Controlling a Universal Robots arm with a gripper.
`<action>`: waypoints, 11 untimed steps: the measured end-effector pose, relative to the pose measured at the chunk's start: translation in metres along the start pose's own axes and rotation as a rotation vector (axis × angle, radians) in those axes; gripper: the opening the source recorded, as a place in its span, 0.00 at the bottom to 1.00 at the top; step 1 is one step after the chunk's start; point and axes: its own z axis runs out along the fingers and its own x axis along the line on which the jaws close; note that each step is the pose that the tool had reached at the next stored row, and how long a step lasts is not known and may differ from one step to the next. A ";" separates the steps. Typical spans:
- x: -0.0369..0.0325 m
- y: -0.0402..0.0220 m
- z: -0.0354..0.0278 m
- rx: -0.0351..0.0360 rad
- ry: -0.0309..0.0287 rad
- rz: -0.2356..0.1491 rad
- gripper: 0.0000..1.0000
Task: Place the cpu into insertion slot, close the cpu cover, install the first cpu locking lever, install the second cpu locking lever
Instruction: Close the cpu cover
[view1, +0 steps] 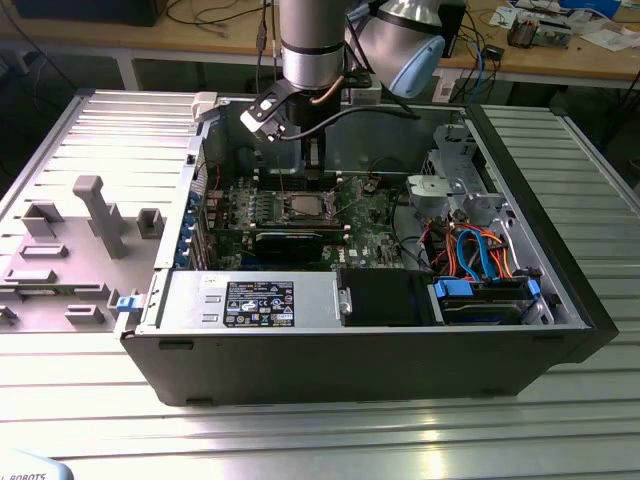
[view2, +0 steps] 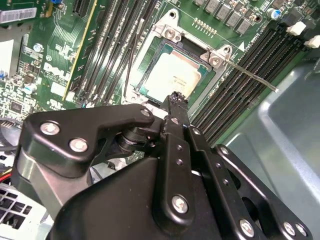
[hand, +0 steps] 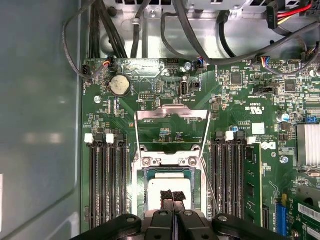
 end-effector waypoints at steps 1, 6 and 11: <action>0.0000 0.0001 -0.0016 0.0000 0.0001 0.000 0.11; -0.0002 0.0006 -0.0095 0.0000 0.0001 0.000 0.11; -0.0004 0.0009 -0.0140 0.0000 0.0000 0.000 0.11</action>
